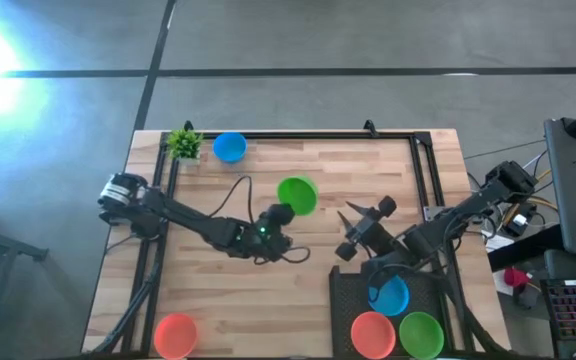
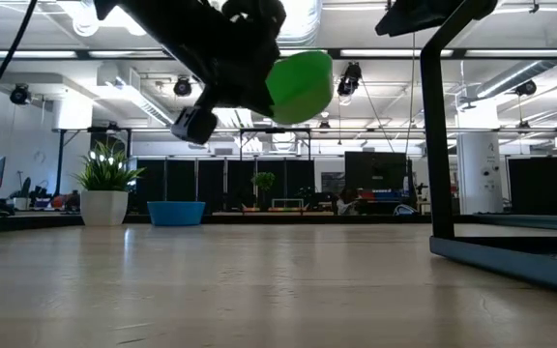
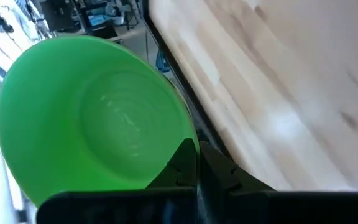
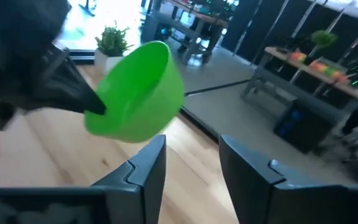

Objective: Pick & Place Mini bowls
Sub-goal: Stack the green bowl on the green bowl on the shelf

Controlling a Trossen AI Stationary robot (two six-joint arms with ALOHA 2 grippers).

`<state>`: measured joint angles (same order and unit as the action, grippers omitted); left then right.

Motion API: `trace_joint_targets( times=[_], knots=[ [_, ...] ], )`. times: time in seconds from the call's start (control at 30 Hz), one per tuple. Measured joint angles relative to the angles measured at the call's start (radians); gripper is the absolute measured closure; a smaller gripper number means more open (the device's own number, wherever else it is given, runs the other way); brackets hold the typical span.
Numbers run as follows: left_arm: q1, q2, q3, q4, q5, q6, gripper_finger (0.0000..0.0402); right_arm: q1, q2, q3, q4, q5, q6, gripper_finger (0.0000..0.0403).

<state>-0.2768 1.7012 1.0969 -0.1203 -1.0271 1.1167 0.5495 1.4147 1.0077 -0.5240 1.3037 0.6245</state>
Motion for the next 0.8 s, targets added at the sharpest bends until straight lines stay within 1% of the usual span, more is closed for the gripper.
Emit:
trace_joint_targets(
  times=[0.17,0.3,0.37,0.6,0.8],
  knots=[
    [0.0,0.05,0.016,0.08,-0.041,0.112,0.0401,-0.026,0.0,0.0,0.065,-0.072,-0.027,0.0266],
    [-0.001,0.082,0.04,0.13,-0.04,0.164,0.0401,-0.051,0.0,0.0,0.098,-0.158,-0.091,0.0266],
    [-0.001,0.094,0.054,0.14,-0.037,0.171,0.0401,-0.06,0.0,0.0,0.11,-0.176,-0.136,0.0267],
    [-0.002,0.1,0.079,0.152,-0.026,0.173,0.0401,-0.067,0.0,0.0,0.203,-0.179,-0.238,0.027],
    [-0.009,0.099,0.088,0.174,-0.026,0.218,0.0401,-0.098,0.0,0.0,0.208,-0.179,-0.236,0.027]
  ],
)
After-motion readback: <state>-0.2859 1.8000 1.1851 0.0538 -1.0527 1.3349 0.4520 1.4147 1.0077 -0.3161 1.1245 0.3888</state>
